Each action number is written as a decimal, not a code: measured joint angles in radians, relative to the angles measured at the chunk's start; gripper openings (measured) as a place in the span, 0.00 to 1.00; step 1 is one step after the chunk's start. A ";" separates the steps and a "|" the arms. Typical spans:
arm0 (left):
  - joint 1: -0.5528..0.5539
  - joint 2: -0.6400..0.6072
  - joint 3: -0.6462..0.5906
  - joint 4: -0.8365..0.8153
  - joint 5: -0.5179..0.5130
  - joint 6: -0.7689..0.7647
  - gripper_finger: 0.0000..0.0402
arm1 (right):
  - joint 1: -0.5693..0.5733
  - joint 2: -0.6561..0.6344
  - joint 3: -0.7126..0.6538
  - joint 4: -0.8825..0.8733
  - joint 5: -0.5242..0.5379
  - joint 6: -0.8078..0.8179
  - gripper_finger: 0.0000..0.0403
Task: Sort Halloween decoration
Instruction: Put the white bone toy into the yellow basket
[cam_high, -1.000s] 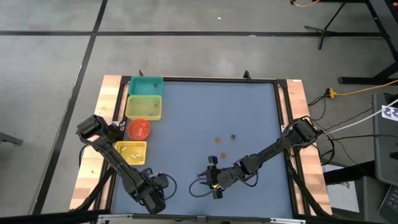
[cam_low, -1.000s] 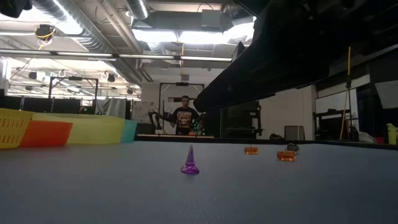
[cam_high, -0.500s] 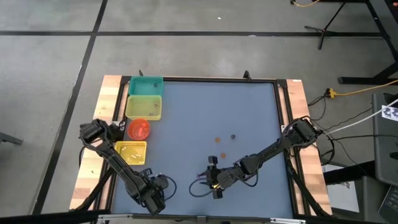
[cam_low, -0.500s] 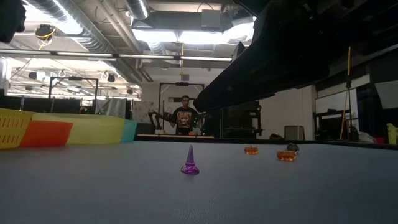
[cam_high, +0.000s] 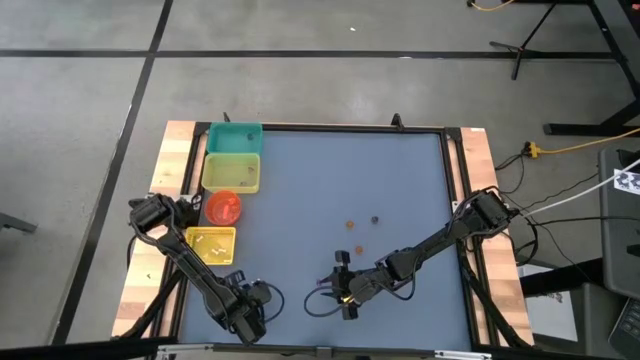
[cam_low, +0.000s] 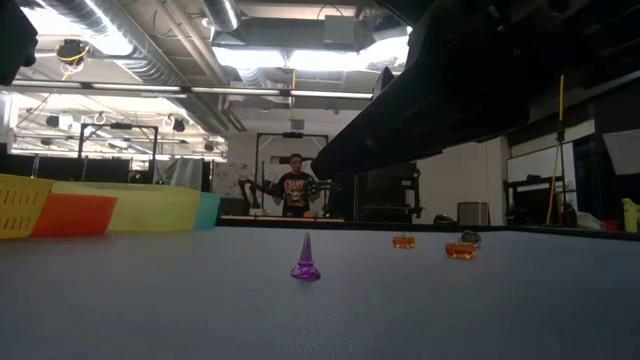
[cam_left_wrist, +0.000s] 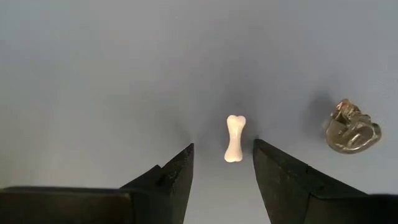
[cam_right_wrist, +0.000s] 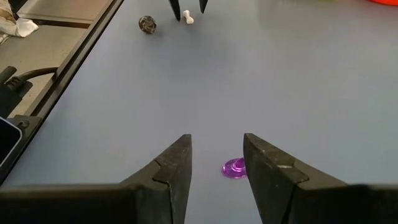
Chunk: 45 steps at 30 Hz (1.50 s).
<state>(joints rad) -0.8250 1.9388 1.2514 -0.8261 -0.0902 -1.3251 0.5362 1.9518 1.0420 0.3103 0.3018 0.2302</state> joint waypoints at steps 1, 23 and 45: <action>0.000 0.000 0.000 0.000 0.000 0.000 0.38 | 0.000 0.000 0.000 0.000 0.000 0.000 0.36; 0.000 0.000 0.000 0.001 0.002 -0.003 0.23 | 0.000 0.000 0.000 0.000 0.000 0.000 0.36; 0.000 0.000 0.000 0.001 0.002 -0.003 0.23 | 0.000 0.000 0.000 0.000 0.000 0.000 0.36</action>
<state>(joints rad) -0.8253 1.9388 1.2514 -0.8253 -0.0887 -1.3277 0.5360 1.9518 1.0420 0.3103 0.3016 0.2302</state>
